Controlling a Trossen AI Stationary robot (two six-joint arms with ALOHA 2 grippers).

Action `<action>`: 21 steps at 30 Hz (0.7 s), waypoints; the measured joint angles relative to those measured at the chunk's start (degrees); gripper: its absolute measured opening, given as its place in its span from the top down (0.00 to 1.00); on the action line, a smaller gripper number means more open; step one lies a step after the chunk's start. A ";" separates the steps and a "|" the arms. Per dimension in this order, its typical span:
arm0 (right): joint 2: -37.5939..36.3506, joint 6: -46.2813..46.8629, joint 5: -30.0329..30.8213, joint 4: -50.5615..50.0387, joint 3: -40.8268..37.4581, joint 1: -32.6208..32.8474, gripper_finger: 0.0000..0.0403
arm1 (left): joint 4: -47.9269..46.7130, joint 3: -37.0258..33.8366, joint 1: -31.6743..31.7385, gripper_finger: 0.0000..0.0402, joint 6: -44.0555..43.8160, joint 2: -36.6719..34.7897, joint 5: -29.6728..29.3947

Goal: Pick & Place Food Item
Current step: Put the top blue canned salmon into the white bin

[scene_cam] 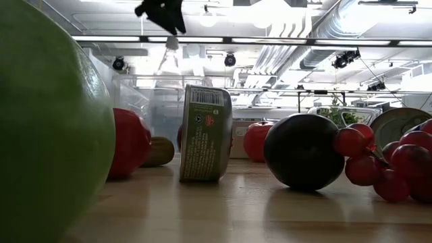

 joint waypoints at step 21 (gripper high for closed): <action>0.02 3.65 -6.29 -14.29 0.02 0.04 0.38 | 4.65 0.02 -22.13 0.55 -7.75 -11.62 1.52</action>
